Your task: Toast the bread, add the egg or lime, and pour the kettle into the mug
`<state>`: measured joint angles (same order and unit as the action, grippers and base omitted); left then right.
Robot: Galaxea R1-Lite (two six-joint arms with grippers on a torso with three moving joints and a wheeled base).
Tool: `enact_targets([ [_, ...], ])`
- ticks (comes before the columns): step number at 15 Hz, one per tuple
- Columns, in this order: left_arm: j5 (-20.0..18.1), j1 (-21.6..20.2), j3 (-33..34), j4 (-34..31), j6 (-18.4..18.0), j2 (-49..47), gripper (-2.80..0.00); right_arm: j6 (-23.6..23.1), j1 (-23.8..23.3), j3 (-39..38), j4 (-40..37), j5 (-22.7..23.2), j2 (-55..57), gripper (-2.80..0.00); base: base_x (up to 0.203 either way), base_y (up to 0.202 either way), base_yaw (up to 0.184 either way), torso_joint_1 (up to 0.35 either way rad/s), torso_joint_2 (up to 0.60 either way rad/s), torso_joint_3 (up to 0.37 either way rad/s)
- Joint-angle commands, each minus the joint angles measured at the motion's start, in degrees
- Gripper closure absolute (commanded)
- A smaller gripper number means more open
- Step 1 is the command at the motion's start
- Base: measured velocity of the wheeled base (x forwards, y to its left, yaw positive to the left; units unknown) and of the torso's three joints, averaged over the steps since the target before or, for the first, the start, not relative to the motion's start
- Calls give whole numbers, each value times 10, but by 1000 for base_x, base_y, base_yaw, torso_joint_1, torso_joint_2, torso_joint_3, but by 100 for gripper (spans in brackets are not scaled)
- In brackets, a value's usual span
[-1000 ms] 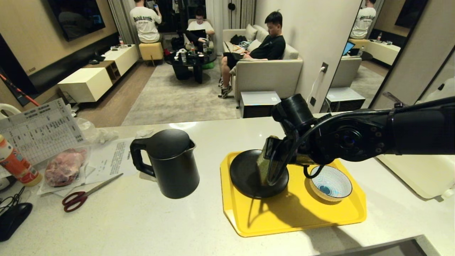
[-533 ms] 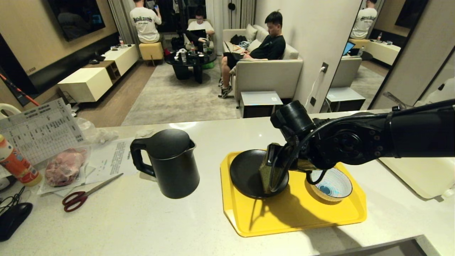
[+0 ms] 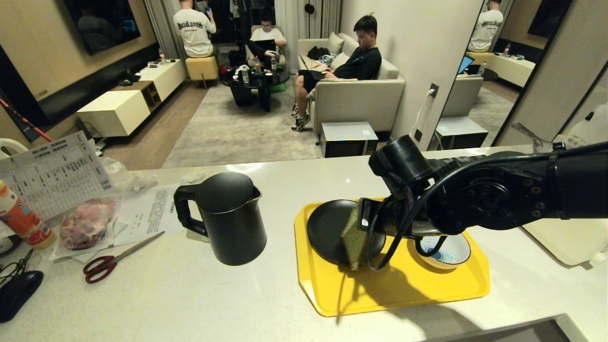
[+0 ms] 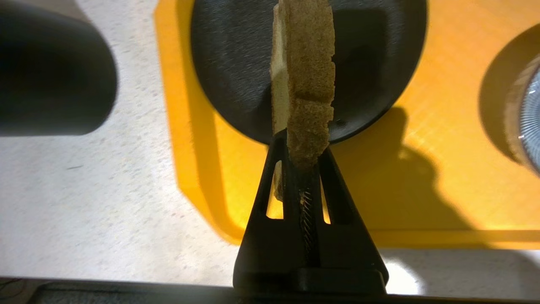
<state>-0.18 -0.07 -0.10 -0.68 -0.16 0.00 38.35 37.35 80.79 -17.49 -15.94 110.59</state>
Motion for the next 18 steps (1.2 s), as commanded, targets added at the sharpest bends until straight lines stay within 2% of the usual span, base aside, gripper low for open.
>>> enact_targets([
  [1, 0, 0, 0, 0, 0, 2, 0, 13, 14, -2, -1, 2, -11, 0, 0, 0, 0, 0, 0, 0],
  [6, 0, 0, 0, 0, 0, 2, 0, 49, 30, -1, 1, 13, 1, 0, 0, 0, 0, 0, 0, 0],
  [18, 0, 0, 0, 0, 0, 2, 0, 51, 30, 19, 10, 41, 34, 0, 0, 0, 0, 0, 0, 0],
])
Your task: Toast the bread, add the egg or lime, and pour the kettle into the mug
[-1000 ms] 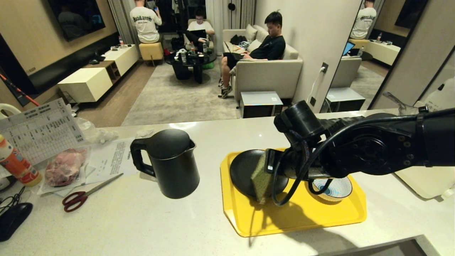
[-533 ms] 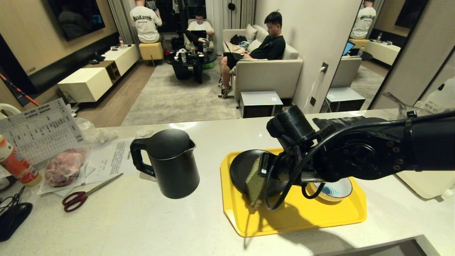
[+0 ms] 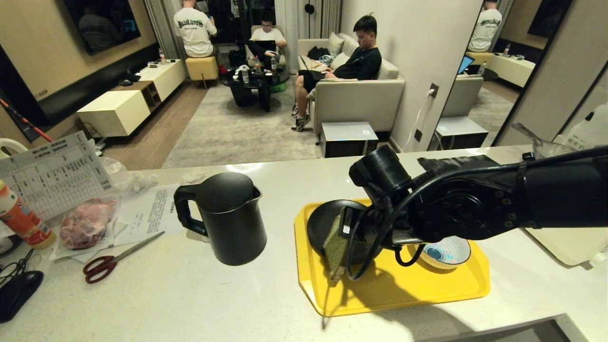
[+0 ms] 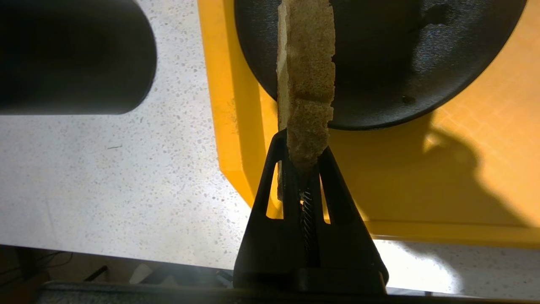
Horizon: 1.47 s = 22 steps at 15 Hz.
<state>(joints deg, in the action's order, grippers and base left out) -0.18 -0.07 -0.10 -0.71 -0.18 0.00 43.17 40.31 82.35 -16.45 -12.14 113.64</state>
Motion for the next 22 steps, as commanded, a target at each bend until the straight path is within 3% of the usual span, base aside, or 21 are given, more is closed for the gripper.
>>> enact_targets([
  [1, 0, 0, -1, 0, 0, 2, 0, 3, 0, 9, -1, 6, 5, 0, 0, 0, 0, 0, 0, 0],
  [22, 0, 0, 0, 0, 0, 2, 0, -24, -11, 46, -2, -2, 59, 0, 0, 0, 0, 0, 0, 0],
])
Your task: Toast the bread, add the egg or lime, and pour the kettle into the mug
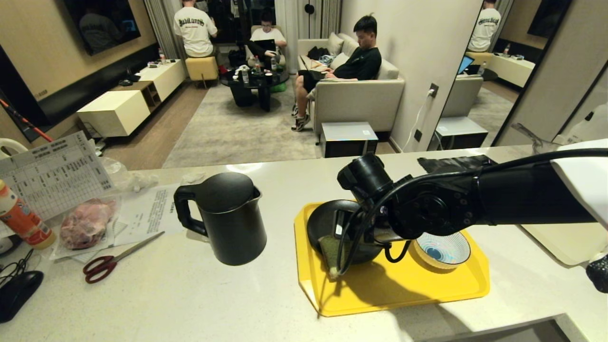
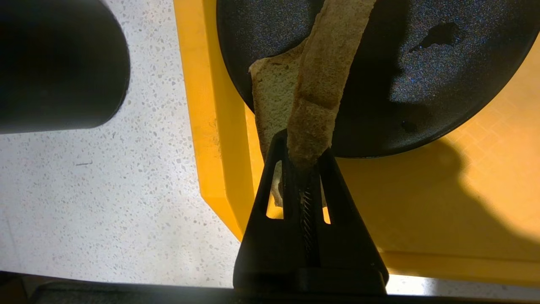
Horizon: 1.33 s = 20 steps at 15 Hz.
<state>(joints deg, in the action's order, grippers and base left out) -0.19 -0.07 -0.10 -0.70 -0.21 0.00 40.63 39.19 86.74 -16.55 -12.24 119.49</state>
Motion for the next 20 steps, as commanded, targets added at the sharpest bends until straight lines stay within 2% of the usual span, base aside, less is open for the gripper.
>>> enact_targets([
  [1, 0, 0, 0, 0, 0, 2, 0, 1, 0, 2, -1, -1, 0, 0, 0, 0, 0, 0, 0, 0],
  [6, 0, 0, 0, 0, 1, 2, 0, -5, -1, 3, -1, -9, 3, 0, 0, 0, 0, 0, 0, 0],
  [7, 0, 0, 0, 0, 0, 2, 0, -6, -1, 4, -1, -10, 5, -280, 0, 0, 0, 0, 0, 0],
  [16, 0, 0, 0, 0, 0, 2, 0, -10, -3, 4, -1, -14, 2, -280, 0, 0, 0, 0, 0, 0],
  [20, 0, 0, 0, 0, 0, 2, 0, -11, -4, -4, -4, -35, 1, -280, 0, 0, 0, 0, 0, 0],
])
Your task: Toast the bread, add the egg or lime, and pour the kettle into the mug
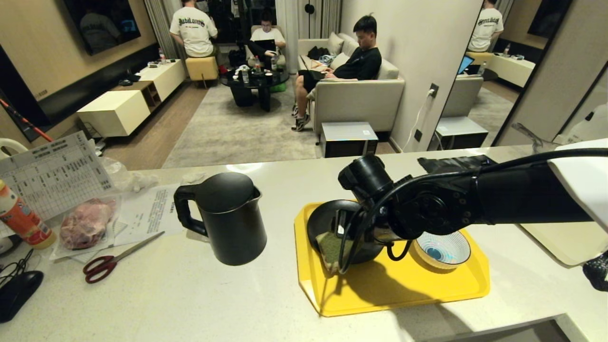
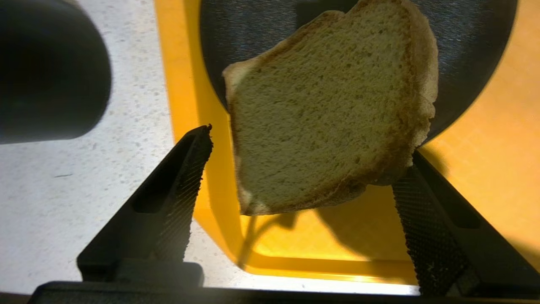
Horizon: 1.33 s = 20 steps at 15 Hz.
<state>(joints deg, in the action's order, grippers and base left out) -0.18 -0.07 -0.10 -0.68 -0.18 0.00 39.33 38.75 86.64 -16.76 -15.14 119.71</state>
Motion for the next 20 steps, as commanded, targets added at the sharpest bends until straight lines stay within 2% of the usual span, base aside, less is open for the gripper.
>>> enact_targets([
  [1, 0, 0, 0, 0, 0, 2, 0, -1, 0, -7, -3, -23, 1, -280, 0, 0, 0, 0, 0, 0],
  [4, 0, 0, 0, 0, 0, 2, 0, -17, 0, -10, -2, -42, 4, -280, 0, 0, 0, 0, 0, 0],
  [9, 0, 0, 0, 0, 0, 2, 0, -19, 0, -15, -2, -44, 1, -280, 0, 0, 0, 0, 0, 0],
  [16, 0, 0, 0, 0, 0, 2, 0, -19, 1, -20, -1, -81, -4, -280, 0, 0, 0, 0, 0, 0],
  [20, 0, 0, 0, 0, 1, 2, 0, -20, 1, -14, 1, -81, -20, -280, 0, 0, 0, 0, 0, 0],
])
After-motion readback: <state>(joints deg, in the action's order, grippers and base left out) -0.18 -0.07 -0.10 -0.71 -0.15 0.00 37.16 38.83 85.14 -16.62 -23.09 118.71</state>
